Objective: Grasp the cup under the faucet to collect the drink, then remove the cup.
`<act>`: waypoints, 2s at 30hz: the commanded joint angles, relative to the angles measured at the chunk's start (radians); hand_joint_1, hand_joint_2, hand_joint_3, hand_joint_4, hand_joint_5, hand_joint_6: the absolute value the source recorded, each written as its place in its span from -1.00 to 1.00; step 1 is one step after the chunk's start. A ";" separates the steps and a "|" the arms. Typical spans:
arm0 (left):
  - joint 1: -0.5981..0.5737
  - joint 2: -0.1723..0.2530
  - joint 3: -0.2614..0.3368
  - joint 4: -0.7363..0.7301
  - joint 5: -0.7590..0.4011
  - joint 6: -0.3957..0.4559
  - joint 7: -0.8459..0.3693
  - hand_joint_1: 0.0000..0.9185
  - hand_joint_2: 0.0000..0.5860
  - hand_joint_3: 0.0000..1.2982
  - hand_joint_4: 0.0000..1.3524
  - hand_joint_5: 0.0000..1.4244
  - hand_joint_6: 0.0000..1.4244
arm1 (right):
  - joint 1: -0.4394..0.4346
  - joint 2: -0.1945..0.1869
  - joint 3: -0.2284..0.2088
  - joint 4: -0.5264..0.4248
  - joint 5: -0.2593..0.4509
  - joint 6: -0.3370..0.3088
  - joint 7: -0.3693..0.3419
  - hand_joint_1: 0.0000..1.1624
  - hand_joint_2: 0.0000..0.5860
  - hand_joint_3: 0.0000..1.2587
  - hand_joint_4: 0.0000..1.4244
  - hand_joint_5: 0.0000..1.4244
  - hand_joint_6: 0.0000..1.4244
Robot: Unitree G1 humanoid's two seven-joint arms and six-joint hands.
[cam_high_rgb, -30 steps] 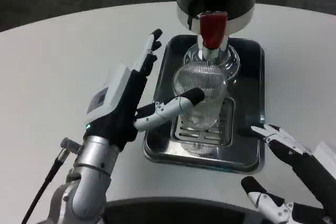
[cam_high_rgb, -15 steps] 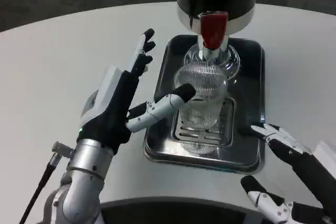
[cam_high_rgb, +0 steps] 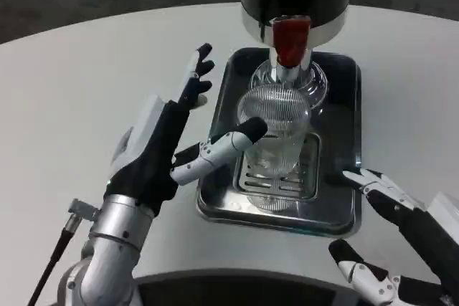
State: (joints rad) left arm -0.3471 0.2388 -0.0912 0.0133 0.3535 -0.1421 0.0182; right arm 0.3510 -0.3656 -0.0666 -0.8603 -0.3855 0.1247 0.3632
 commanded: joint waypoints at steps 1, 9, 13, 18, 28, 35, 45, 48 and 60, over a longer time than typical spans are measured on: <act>0.028 0.008 0.022 -0.044 -0.029 0.010 -0.020 -0.68 -0.90 -1.00 -1.00 -0.80 -0.73 | -0.002 0.001 0.010 -0.002 0.001 -0.012 -0.006 0.06 0.57 -0.74 -0.91 -1.00 -1.00; 0.040 -0.002 0.048 -0.092 -0.081 0.023 -0.048 -0.70 -0.91 -1.00 -1.00 -0.77 -0.69 | -0.011 0.001 0.025 0.001 -0.006 -0.006 -0.005 0.06 0.57 -0.74 -0.91 -1.00 -1.00; 0.035 -0.010 0.054 -0.108 -0.125 0.033 -0.067 -0.70 -0.91 -1.00 -1.00 -0.75 -0.67 | -0.017 0.001 0.029 0.003 -0.008 -0.004 -0.006 0.06 0.57 -0.74 -0.90 -1.00 -1.00; 0.021 -0.020 0.052 -0.137 -0.181 0.050 -0.100 -0.73 -0.88 -1.00 -1.00 -0.70 -0.62 | -0.021 0.002 0.033 0.005 -0.010 -0.001 -0.007 0.06 0.57 -0.74 -0.90 -1.00 -1.00; -0.009 -0.044 0.051 -0.186 -0.279 0.103 -0.169 -0.67 -0.83 -0.83 -0.91 -0.66 -0.61 | -0.031 0.002 0.035 0.008 -0.011 0.003 -0.006 0.06 0.57 -0.74 -0.90 -1.00 -1.00; -0.048 -0.052 0.057 -0.180 -0.353 0.144 -0.208 -0.71 -0.72 -0.59 -0.74 -0.61 -0.60 | -0.026 0.006 0.039 0.007 -0.013 0.004 -0.008 0.06 0.57 -0.74 -0.90 -1.00 -1.00; -0.100 -0.061 0.048 -0.203 -0.372 0.178 -0.238 -0.74 -0.74 -0.55 -0.71 -0.59 -0.60 | -0.012 0.006 0.022 0.003 -0.008 0.001 -0.012 0.06 0.57 -0.74 -0.90 -1.00 -1.00; -0.107 -0.061 0.049 -0.218 -0.375 0.188 -0.238 -0.75 -0.74 -0.54 -0.71 -0.59 -0.60 | -0.007 0.005 0.017 0.002 -0.006 -0.001 -0.012 0.06 0.57 -0.74 -0.90 -1.00 -1.00; -0.155 -0.048 0.058 -0.259 -0.396 0.219 -0.244 -0.75 -0.74 -0.54 -0.70 -0.59 -0.60 | 0.000 0.007 0.017 0.001 -0.003 -0.008 -0.015 0.06 0.57 -0.74 -0.90 -1.00 -1.00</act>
State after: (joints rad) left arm -0.4874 0.1801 -0.0455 -0.2329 -0.0315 0.0665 -0.2125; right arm 0.3397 -0.3629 -0.0481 -0.8565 -0.3923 0.1267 0.3570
